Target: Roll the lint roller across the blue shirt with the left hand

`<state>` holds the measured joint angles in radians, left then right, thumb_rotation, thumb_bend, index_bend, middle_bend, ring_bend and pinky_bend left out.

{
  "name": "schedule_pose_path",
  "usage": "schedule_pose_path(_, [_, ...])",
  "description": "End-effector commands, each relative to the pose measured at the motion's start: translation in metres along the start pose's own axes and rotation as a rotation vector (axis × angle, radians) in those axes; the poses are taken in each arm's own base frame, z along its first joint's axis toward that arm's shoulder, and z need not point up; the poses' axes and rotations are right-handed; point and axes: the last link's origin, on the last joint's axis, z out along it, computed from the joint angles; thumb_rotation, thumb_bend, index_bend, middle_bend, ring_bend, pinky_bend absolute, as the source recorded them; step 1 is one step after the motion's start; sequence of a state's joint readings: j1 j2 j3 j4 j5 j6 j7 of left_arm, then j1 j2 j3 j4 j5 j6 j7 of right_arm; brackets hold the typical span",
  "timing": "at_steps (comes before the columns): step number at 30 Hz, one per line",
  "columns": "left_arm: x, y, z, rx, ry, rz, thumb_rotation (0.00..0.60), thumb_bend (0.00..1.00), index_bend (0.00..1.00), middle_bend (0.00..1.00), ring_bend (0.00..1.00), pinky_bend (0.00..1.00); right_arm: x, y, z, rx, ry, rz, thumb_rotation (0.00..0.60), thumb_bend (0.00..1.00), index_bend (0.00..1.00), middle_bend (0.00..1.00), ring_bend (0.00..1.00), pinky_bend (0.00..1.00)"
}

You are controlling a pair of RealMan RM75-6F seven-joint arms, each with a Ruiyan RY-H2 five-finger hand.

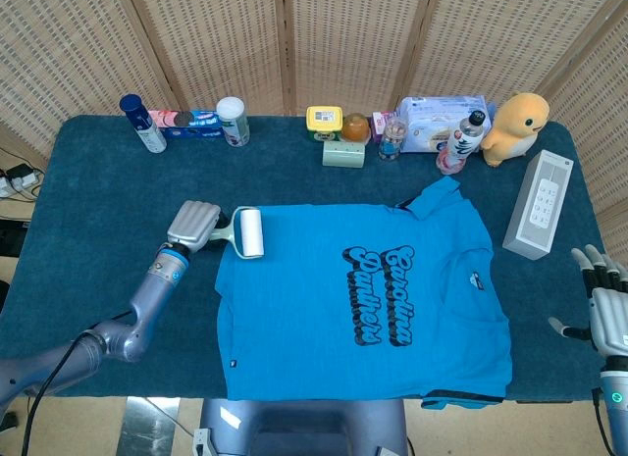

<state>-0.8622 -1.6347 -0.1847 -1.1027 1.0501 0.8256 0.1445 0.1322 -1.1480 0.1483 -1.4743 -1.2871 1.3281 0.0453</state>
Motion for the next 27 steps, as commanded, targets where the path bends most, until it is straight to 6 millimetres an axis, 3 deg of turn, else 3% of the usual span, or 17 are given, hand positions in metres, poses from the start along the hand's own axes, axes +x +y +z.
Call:
schedule_pose_path(1, [0.001,-0.003,-0.001,0.015,-0.049,-0.011,0.600,0.69,0.98,0.91,0.90,0.98,0.000,0.000,0.000,0.000,0.000,0.003,0.600,0.00,0.02,0.00,0.00,0.00])
schedule_pose_path(8, [0.010,0.001,0.001,0.039,-0.143,0.002,0.600,0.81,1.00,0.91,0.91,1.00,0.001,-0.001,0.000,0.003,0.001,0.008,0.600,0.00,0.02,0.00,0.00,0.00])
schedule_pose_path(17, [0.028,0.021,0.011,0.031,-0.189,0.075,0.600,0.81,1.00,0.92,0.92,1.00,0.002,-0.001,-0.001,0.006,-0.002,0.019,0.600,0.00,0.02,0.00,0.00,0.00])
schedule_pose_path(27, [0.020,0.027,0.022,0.016,-0.229,0.135,0.600,0.80,1.00,0.92,0.92,1.00,0.001,0.001,0.000,0.001,-0.011,0.023,0.600,0.00,0.02,0.00,0.00,0.00])
